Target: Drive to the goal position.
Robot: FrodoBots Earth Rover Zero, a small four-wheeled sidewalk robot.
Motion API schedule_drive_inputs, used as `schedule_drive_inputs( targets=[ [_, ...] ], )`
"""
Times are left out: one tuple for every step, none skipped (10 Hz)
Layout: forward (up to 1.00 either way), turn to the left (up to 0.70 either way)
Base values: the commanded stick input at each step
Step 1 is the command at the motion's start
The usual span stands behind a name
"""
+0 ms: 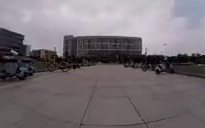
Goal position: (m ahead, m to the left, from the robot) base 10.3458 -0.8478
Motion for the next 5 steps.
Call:
schedule_drive_inputs(
  targets=[
    [0.7,0.0],
    [0.7,0.0],
    [0.7,0.0],
    [0.7,0.0],
    [0.7,0.0]
  ],
)
